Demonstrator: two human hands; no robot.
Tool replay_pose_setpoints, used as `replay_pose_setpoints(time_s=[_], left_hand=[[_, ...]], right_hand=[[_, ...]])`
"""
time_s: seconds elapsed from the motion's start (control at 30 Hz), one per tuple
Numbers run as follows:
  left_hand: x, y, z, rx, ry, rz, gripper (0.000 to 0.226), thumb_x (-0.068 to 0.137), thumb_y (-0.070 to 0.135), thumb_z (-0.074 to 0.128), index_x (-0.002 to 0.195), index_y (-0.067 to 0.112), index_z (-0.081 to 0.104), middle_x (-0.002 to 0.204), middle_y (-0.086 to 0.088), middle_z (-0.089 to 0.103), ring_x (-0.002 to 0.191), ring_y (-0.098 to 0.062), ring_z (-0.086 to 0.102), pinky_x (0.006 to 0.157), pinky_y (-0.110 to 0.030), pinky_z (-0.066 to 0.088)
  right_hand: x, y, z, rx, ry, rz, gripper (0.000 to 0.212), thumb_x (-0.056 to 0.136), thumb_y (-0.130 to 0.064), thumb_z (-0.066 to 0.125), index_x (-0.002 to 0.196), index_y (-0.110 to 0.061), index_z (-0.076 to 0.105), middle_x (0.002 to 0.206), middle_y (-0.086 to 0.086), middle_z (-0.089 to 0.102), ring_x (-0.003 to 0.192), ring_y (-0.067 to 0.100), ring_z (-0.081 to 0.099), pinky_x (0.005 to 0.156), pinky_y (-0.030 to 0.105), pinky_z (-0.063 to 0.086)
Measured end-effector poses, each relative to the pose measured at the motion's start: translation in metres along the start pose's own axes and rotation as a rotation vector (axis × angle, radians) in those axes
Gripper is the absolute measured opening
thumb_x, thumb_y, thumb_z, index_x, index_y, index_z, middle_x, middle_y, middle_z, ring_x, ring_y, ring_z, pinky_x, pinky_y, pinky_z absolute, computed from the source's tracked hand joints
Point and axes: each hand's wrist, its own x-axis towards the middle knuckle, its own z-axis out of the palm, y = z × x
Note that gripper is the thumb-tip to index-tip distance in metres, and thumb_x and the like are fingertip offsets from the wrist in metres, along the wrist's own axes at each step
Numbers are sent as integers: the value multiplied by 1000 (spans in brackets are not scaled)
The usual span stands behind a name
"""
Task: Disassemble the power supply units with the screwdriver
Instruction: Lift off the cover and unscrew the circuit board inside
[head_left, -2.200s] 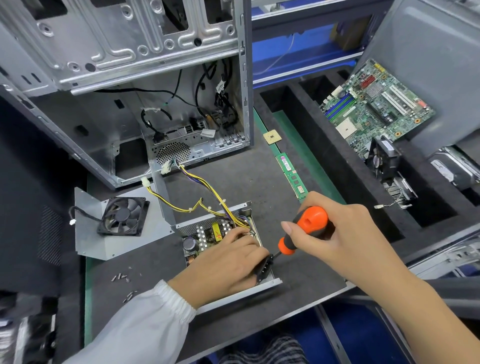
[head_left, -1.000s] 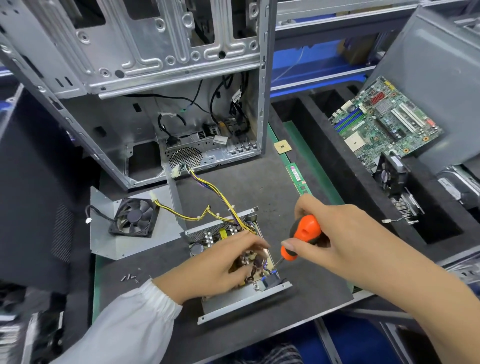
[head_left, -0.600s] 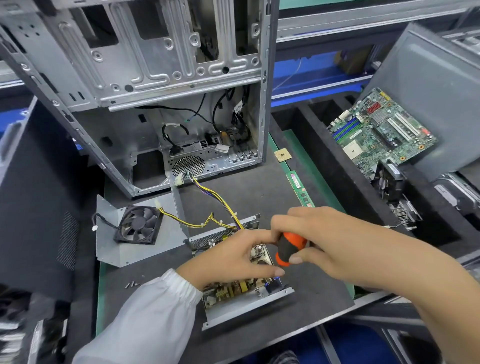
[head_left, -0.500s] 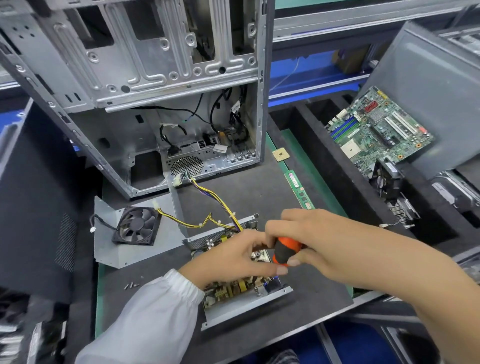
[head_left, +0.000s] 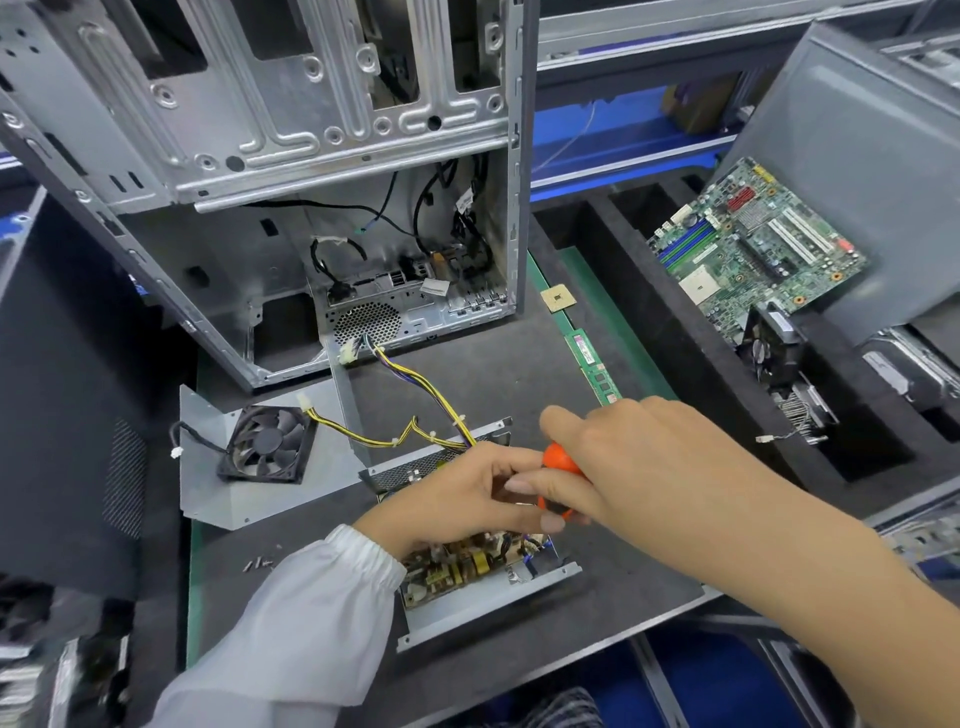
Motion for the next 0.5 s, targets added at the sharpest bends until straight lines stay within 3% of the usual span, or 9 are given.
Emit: replay_pose_setpoints(time_s=[0.13,0.2,0.33,0.4,0.47,0.5], left_hand=[[2,-3,2,-58,-9,6,50,86,-9,64,88,41,71,75,24,64,71,12,54,68,-5,42],[3,-3,3,-67,-12,-2,51,84,-12,64,86,39,70,76,26,64,73,13,55,71,-4,42],[3,-2,6,-56,-26,-9,48,83,-9,67,83,39,69,72,25,62,69,10,54,67,-6,41],[1,1,9,-30,-40,3,50,84,-9,66,85,40,70,75,27,66,72,13,58,68,-4,43],[0,2,12,-1,-43,20,45,85,-11,65,86,34,67,78,27,67,76,14,59,71,-4,44],[-1,3,13,9,-38,14,43,85,-11,64,88,32,66,78,25,68,76,13,60,71,-5,45]], right_hand=[[-7,3,-1,83,-32,-32,32,95,-59,26,94,-28,26,80,-5,34,73,22,36,62,33,33],[-11,6,0,109,-67,-80,19,98,-46,41,108,-32,36,88,-6,32,80,17,33,69,31,40],[-13,7,-2,162,-158,-174,34,97,-20,50,121,-41,42,106,-8,35,89,12,33,79,33,46],[-15,8,-5,234,-187,-189,33,96,-23,52,124,-40,46,107,-10,39,94,13,41,81,34,45],[-19,6,-10,297,-149,-121,30,92,-47,52,119,-36,47,94,-9,43,93,17,49,77,35,45],[-20,4,-12,269,-104,-47,39,86,-62,47,110,-31,47,85,-6,43,87,19,50,69,35,43]])
